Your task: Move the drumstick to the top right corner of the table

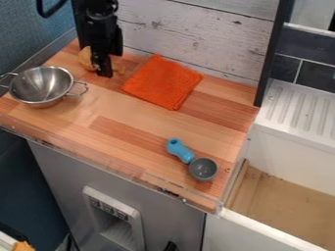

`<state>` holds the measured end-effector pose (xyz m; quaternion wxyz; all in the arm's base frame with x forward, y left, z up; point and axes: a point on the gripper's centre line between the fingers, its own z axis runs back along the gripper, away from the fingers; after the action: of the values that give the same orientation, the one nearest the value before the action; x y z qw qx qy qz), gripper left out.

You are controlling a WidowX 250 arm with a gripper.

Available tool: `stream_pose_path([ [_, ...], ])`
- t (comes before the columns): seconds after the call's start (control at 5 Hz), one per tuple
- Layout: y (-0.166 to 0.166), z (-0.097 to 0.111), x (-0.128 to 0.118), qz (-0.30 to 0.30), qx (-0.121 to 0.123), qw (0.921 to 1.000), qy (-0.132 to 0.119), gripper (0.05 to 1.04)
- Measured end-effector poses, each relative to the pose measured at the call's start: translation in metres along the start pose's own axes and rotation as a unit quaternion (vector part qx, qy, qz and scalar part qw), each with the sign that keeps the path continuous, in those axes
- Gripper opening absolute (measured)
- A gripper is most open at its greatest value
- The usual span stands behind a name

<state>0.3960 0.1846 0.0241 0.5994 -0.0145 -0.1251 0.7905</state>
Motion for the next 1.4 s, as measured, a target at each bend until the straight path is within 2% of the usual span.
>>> stream_pose_path([
  [0.2,-0.007,-0.01,-0.001,-0.013,0.006,0.9999,-0.001,0.957],
  [0.4,-0.009,-0.012,0.0,-0.025,-0.007,0.9996,-0.002,0.67],
  [0.6,-0.005,-0.014,0.001,-0.024,-0.005,0.9997,-0.007,0.37],
  [0.8,0.001,-0.012,0.001,-0.034,-0.004,0.9994,-0.011,0.314],
  [1.0,0.012,-0.004,-0.001,-0.07,-0.008,0.9975,0.01,0.314],
  [1.2,0.008,0.031,0.002,-0.113,-0.038,0.9926,0.026,0.314],
  [1.4,0.012,0.057,-0.007,-0.168,-0.066,0.9822,0.051,0.314],
])
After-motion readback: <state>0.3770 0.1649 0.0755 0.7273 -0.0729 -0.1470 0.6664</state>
